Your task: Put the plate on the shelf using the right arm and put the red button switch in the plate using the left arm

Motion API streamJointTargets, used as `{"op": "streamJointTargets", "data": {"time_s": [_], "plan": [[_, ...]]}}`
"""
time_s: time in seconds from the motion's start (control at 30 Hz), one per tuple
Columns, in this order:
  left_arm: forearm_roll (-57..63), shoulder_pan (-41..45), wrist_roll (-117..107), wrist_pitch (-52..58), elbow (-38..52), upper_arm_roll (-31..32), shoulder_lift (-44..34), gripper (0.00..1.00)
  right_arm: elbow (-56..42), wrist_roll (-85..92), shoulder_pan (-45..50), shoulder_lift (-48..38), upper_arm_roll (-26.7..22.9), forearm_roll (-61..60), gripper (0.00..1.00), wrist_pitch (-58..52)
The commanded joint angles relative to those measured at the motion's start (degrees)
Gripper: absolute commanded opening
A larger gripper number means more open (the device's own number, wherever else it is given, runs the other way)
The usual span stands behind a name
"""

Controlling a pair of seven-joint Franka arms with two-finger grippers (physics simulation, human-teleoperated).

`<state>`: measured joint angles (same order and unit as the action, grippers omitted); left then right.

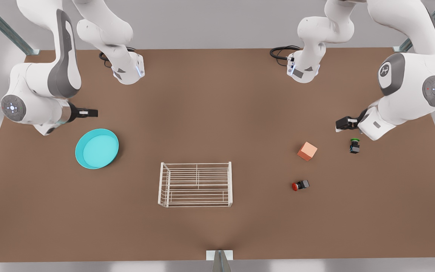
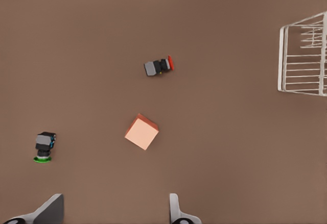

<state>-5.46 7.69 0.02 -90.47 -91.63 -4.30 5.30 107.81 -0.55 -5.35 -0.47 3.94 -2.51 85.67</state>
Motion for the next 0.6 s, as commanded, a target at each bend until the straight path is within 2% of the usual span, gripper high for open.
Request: {"op": "streamJointTargets", "data": {"time_s": [0.0,0.1,0.23,0.37,0.57], "plan": [[-0.16,1.36,-0.63,-4.63,0.05,0.34,-0.03,1.00,-1.19,1.43,1.13,0.91,0.02,-0.66,1.00,16.89],[2.21,1.28,-0.10,-4.45,-0.04,1.13,0.06,1.00,-5.85,1.87,0.78,6.80,-0.33,-0.75,1.00,17.33],[2.73,1.01,-1.42,0.73,-0.66,0.78,-0.03,1.00,-3.31,10.21,-6.68,10.67,-0.69,-2.94,1.00,20.75],[4.23,0.92,-3.80,3.11,-0.66,0.78,-0.82,1.00,3.64,16.10,-13.64,10.32,-0.69,-4.88,1.00,26.21],[4.23,0.92,-4.67,3.19,-0.83,0.78,-0.29,1.00,6.01,25.24,-17.42,14.18,-0.60,-3.91,1.00,30.69]]}}
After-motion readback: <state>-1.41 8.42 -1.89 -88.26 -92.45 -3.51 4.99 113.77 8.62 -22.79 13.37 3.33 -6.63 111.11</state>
